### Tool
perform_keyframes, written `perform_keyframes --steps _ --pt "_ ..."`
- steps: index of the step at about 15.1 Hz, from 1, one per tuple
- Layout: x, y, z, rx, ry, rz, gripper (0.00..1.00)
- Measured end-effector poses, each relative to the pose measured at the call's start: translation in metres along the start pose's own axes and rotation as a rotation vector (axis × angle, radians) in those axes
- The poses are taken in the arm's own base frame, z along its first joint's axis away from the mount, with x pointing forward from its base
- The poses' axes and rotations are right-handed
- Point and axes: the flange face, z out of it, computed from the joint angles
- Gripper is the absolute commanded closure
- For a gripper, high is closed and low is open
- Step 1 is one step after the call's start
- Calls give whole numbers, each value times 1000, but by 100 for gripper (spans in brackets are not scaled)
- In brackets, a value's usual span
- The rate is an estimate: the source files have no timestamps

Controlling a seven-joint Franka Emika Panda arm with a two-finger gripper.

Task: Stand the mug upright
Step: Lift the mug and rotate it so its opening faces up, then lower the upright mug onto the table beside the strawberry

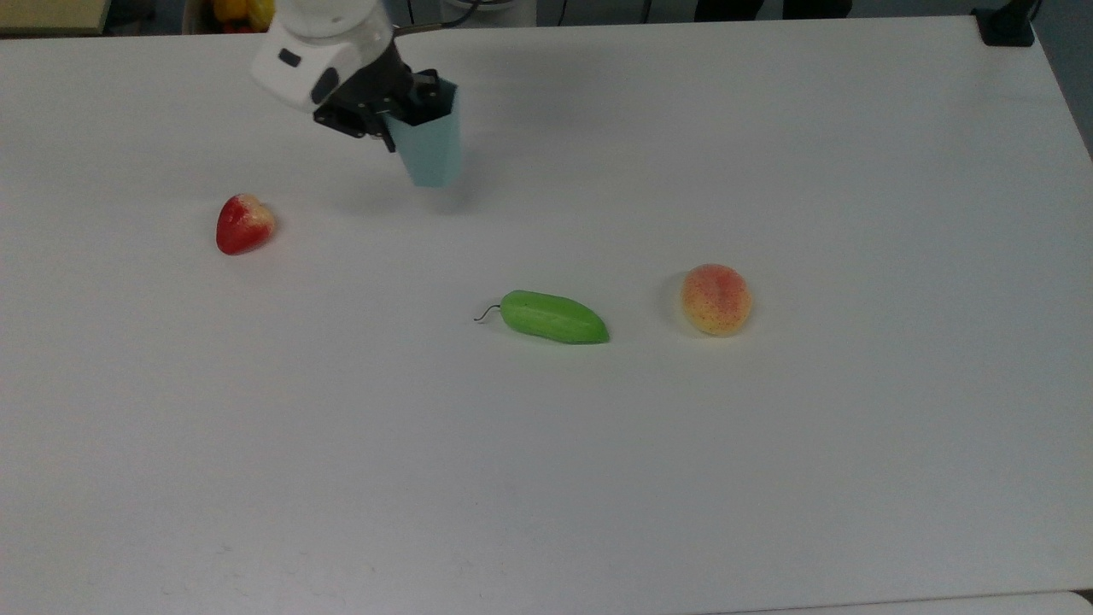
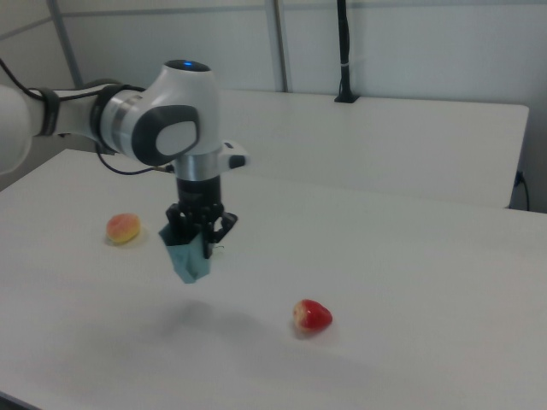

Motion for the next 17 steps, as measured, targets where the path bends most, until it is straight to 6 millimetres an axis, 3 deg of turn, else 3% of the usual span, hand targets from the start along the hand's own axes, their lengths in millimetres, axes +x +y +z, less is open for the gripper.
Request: perform_keyframes --steps 2,5,9,12,14,15,16,17 --pt "3 28 -5 2 20 4 100" --pt "31 51 -2 6 47 26 100" --pt "75 70 34 -6 27 41 100" --pt "92 77 62 -8 1 46 100" --pt "97 80 70 -12 0 47 100" --pt "98 81 71 -14 2 47 96" --pt "99 81 70 -15 3 47 85" --pt "99 81 70 -15 4 47 60"
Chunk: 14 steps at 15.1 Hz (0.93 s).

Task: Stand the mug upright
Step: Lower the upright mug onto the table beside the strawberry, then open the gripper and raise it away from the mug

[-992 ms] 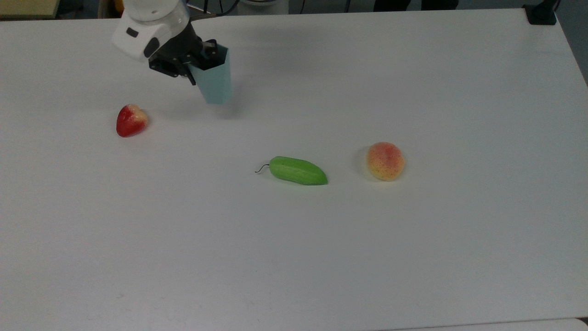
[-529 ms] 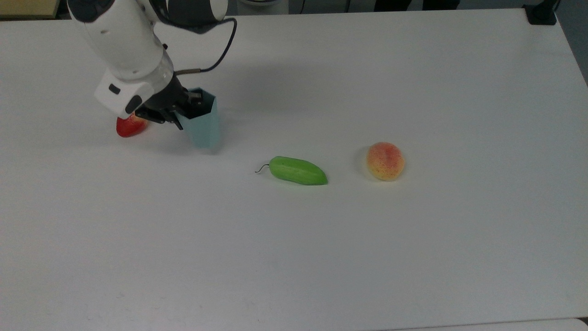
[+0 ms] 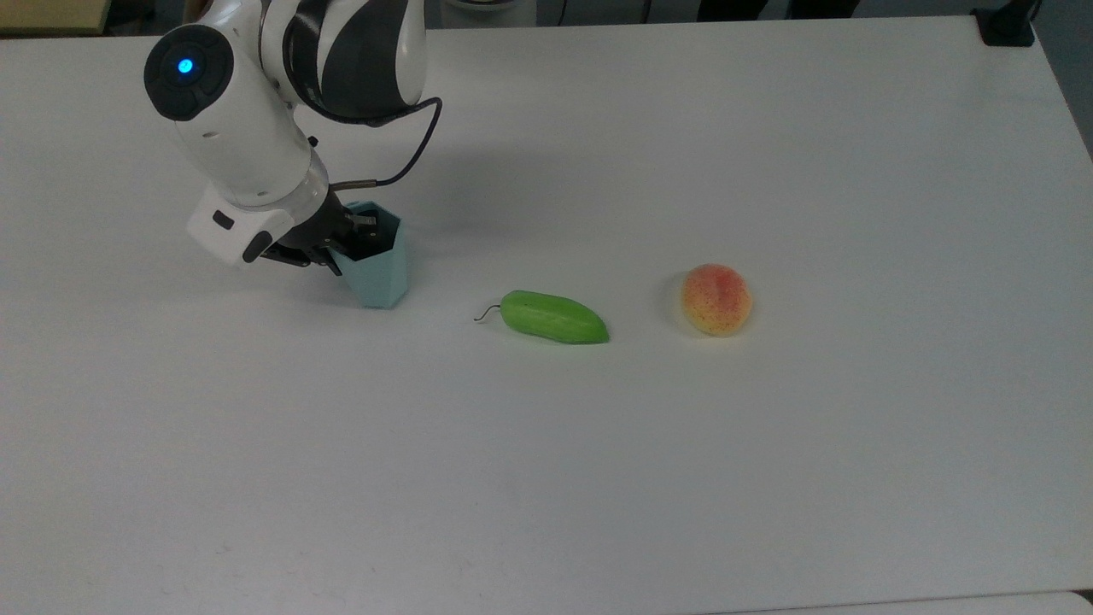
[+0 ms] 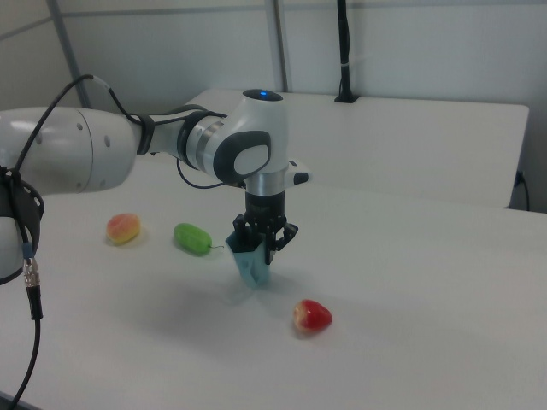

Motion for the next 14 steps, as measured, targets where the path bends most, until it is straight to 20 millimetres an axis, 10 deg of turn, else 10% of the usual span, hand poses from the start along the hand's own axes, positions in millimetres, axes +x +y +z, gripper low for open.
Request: perform_keyframes --steps 3,9,14 --pt "1 0 -2 -1 4 6 4" --pt "6 -10 -19 -9 33 67 0" --pt "-21 -42 -146 -18 160 70 0"
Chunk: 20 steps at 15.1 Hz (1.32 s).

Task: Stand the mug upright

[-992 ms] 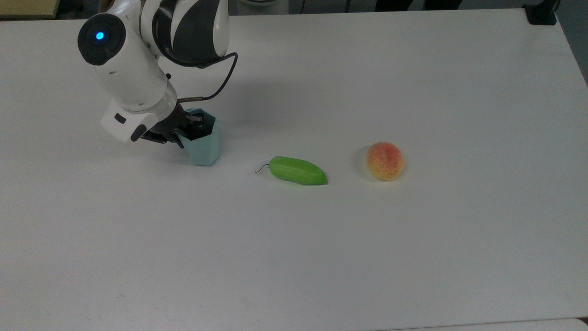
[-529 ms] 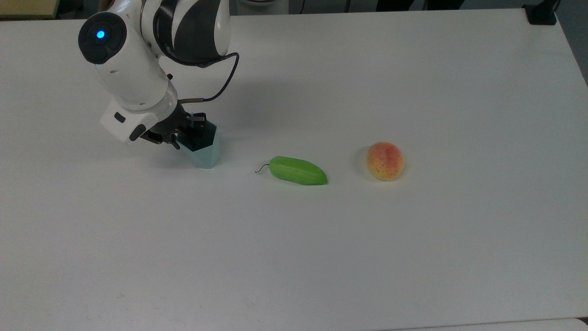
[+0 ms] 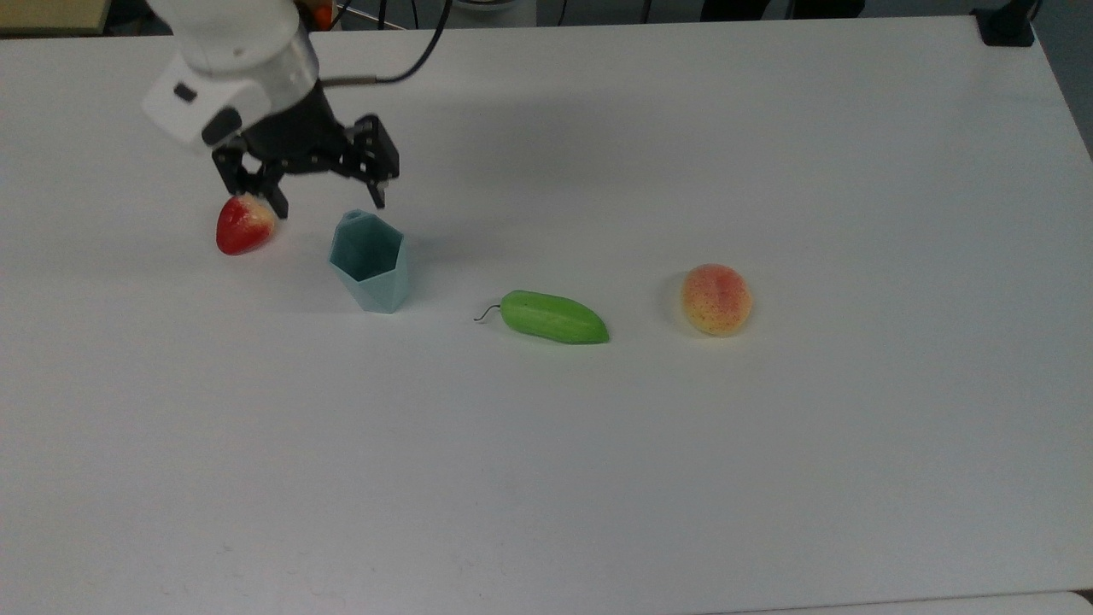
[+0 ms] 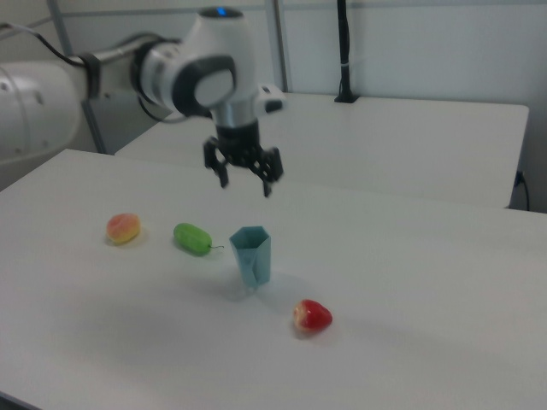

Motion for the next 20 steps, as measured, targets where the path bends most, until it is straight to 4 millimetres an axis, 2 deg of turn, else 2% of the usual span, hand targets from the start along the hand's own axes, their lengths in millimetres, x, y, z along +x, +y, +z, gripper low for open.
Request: perform_keyframes --steps 2,4,6,8,10,12,17,20 --pt "-20 -19 -58 15 16 47 0" --pt "-43 -41 -106 34 18 81 0" --pt "-63 -76 -142 56 10 152 0" --pt "-78 -111 -165 71 0 207 0" --pt "-92 -134 -177 76 -15 224 0" --pt "-102 -141 -178 77 -20 223 0" --pt "-96 -133 -156 64 26 99 0" --pt "-92 -127 -151 39 52 54 0"
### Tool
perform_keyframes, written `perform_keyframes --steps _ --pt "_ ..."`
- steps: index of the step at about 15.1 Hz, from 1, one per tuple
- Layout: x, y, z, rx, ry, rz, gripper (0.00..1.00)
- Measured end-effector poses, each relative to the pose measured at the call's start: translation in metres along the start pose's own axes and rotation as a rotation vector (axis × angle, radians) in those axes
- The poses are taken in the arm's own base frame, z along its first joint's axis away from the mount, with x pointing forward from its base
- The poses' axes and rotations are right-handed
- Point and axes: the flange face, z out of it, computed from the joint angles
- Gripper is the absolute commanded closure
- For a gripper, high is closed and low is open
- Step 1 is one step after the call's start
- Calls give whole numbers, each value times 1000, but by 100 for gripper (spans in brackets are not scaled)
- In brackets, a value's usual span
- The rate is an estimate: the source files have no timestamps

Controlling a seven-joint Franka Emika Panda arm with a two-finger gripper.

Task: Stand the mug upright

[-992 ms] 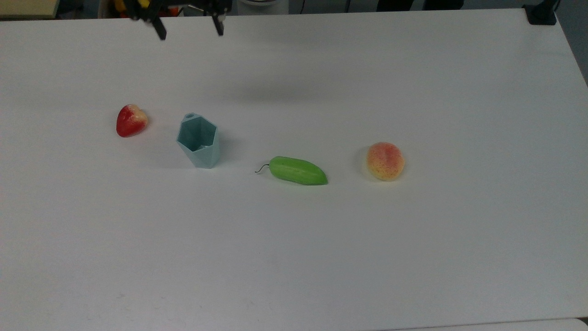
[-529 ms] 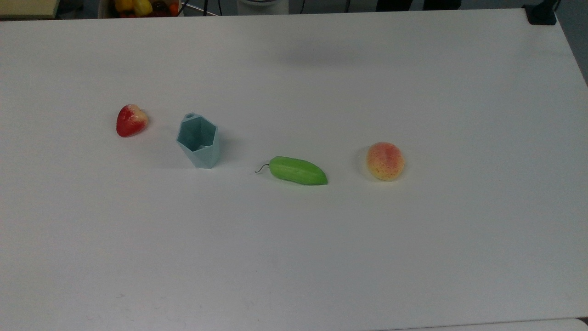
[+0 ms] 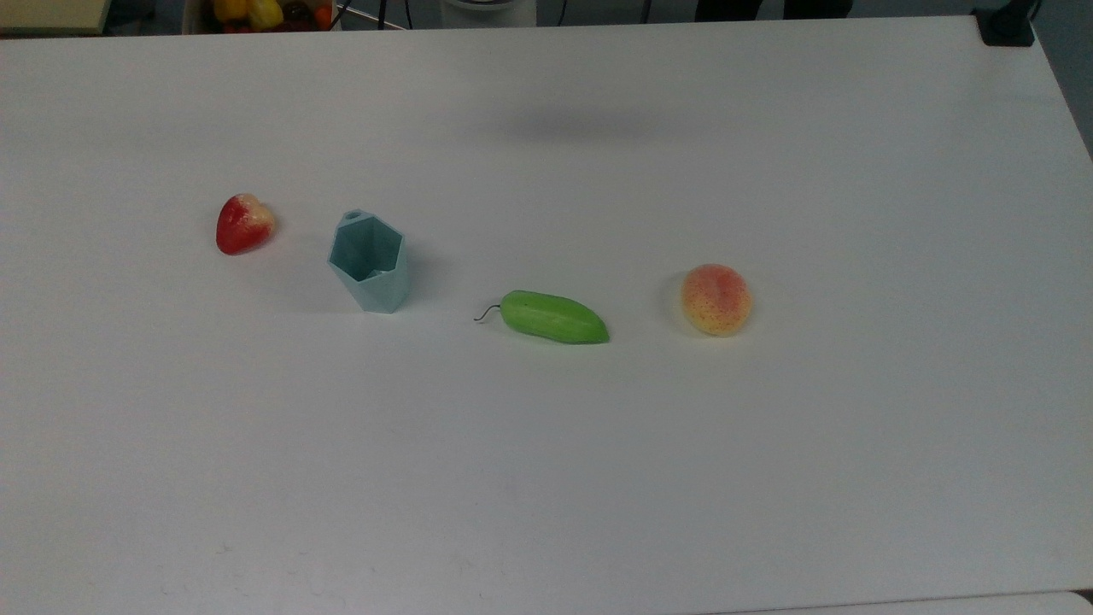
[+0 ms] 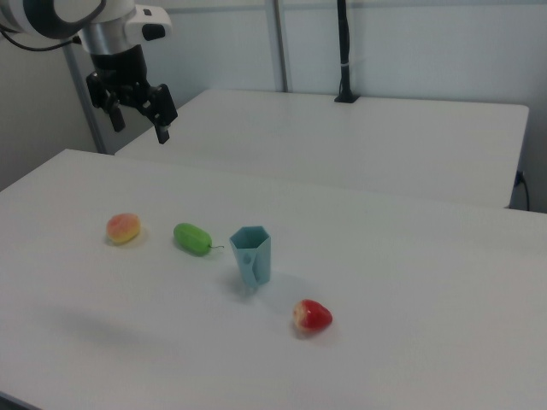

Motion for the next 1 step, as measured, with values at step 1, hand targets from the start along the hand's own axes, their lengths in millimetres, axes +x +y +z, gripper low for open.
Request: perform_keyframes --steps 1 --pt "0 2 0 -13 2 -5 0"
